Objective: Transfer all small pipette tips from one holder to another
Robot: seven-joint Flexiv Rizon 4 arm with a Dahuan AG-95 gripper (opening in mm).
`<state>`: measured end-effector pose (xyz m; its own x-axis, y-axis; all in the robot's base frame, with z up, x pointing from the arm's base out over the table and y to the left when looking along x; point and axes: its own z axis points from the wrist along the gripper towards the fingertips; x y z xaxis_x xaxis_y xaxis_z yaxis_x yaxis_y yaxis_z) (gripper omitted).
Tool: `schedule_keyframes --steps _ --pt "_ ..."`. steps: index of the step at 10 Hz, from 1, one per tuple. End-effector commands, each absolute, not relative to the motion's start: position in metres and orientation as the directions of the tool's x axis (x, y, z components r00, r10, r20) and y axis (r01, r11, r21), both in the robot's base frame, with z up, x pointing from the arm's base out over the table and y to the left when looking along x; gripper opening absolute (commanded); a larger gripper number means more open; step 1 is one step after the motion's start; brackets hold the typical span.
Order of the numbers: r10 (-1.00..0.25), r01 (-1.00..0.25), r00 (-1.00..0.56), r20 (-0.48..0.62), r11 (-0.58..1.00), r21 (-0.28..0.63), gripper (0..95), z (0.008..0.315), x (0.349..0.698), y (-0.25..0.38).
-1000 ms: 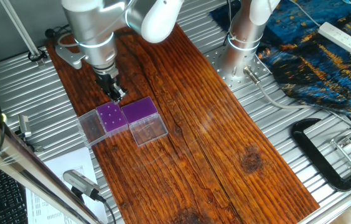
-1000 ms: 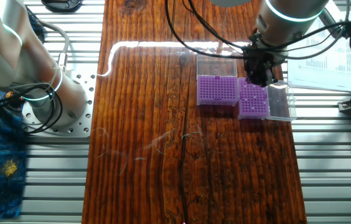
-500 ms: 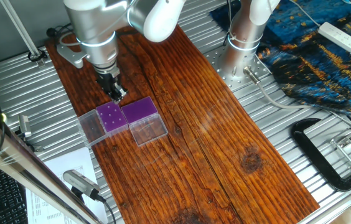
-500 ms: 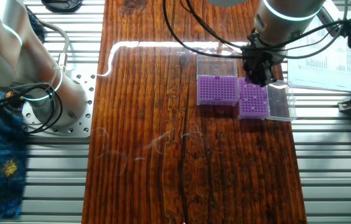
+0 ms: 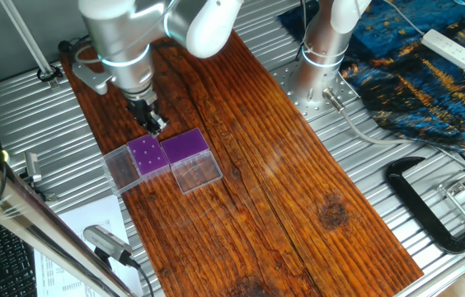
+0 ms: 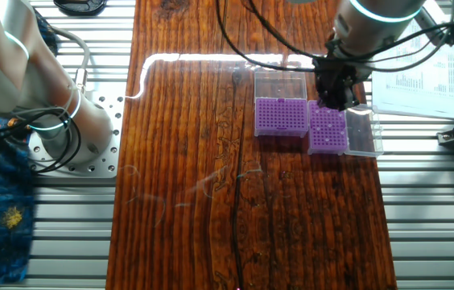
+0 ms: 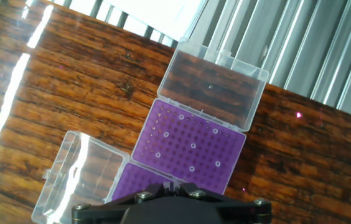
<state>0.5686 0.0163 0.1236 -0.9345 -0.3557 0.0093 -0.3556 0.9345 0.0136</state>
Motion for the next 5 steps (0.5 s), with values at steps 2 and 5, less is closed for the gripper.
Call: schedule_keyframes --steps 2,5 --pt "-0.396 -0.396 -0.918 -0.011 0.918 0.010 0.0 0.115 0.586 0.021" --pt "-0.402 -0.402 -0.915 -0.022 0.916 0.005 0.0 0.100 0.589 0.041"
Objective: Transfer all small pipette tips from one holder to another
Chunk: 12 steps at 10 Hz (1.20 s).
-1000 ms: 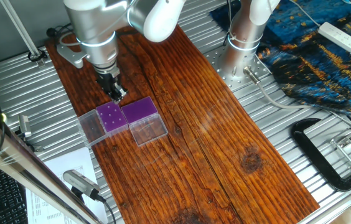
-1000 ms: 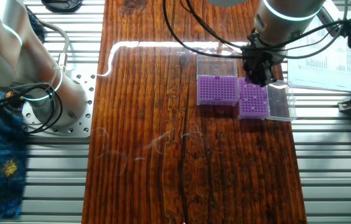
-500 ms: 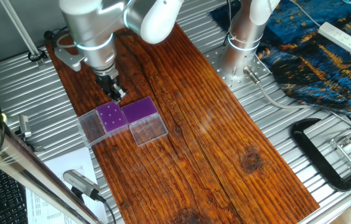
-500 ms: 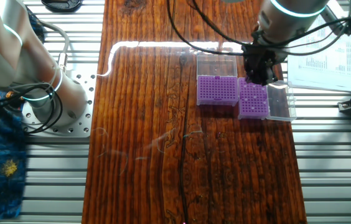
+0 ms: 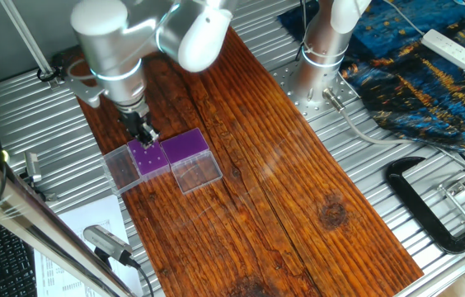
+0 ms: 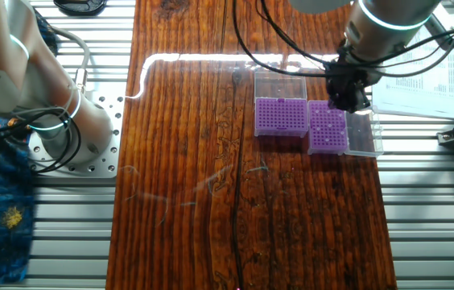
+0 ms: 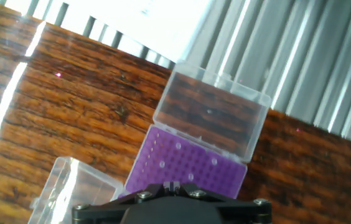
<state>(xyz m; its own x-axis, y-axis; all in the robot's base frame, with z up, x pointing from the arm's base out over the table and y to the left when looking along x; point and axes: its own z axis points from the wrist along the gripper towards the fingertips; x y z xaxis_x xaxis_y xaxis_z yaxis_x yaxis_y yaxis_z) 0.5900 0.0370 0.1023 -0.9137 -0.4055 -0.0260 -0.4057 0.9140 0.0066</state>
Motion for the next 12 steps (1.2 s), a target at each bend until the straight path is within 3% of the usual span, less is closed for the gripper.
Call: schedule_keyframes --steps 1,6,7,12 --pt "-0.402 -0.402 -0.916 -0.015 0.916 0.001 0.0 0.097 0.589 0.045" --pt "-0.455 -0.456 -0.890 -0.010 0.890 0.009 0.0 0.078 0.589 0.041" --pt "-0.470 -0.471 -0.882 -0.011 0.882 0.010 19.0 0.075 0.585 0.040" --pt "-0.472 -0.473 -0.881 -0.012 0.881 0.011 19.0 0.068 0.579 0.037"
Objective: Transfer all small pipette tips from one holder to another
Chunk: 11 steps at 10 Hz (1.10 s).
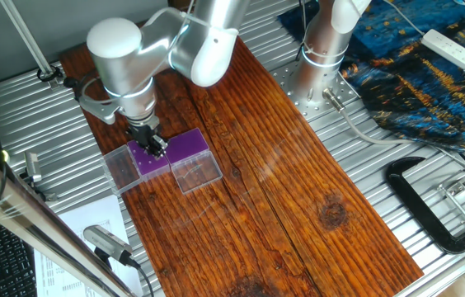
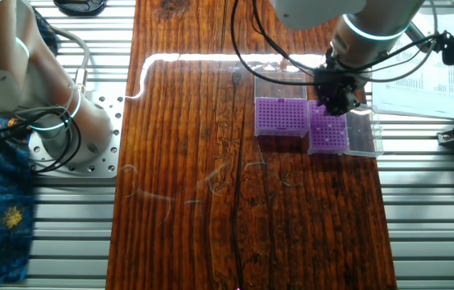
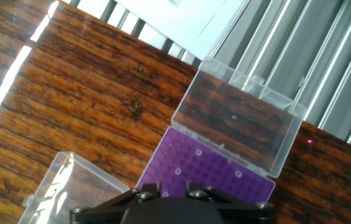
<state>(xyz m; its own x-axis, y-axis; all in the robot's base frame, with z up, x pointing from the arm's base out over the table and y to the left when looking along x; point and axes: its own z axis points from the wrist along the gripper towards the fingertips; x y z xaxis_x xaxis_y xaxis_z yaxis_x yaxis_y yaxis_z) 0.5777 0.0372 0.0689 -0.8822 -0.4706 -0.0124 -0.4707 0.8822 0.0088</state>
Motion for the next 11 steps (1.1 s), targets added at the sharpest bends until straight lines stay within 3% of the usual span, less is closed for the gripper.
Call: schedule_keyframes --steps 1,11 --pt "-0.472 -0.472 -0.881 -0.011 0.881 0.011 19.0 0.067 0.579 0.038" --pt "-0.468 -0.468 -0.884 -0.010 0.884 0.010 19.0 0.056 0.572 0.040"
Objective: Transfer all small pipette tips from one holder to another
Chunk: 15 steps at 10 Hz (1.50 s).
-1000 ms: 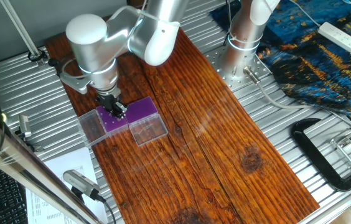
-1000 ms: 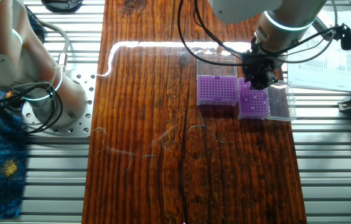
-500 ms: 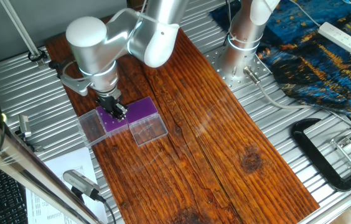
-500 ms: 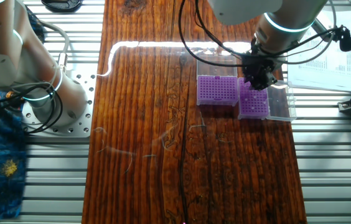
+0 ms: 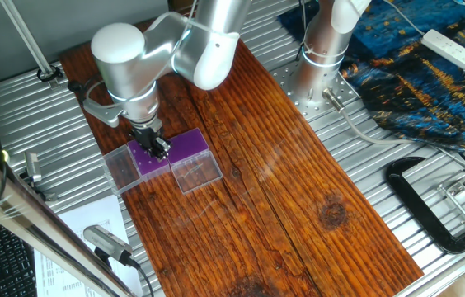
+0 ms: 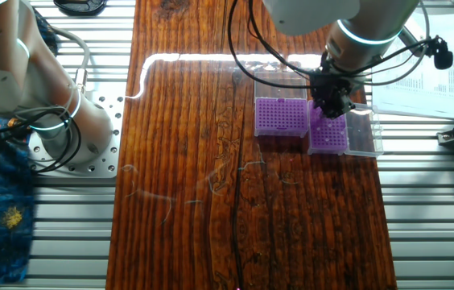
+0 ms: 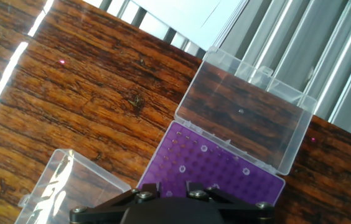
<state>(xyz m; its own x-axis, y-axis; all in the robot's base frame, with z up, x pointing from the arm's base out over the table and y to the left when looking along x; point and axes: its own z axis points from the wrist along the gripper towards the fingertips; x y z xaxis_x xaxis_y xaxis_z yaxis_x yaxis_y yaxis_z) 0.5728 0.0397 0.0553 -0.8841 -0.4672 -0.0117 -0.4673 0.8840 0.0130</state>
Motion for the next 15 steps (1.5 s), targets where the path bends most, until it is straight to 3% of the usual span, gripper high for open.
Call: schedule_keyframes --steps 1,2,15 --pt "-0.466 -0.467 -0.884 -0.010 0.884 0.010 19.0 0.0557 0.5713 0.0405" --pt "-0.466 -0.466 -0.885 -0.010 0.885 0.010 0.0 0.0553 0.5704 0.0404" --pt "-0.459 -0.459 -0.888 -0.012 0.888 0.011 0.0 0.0546 0.5682 0.0397"
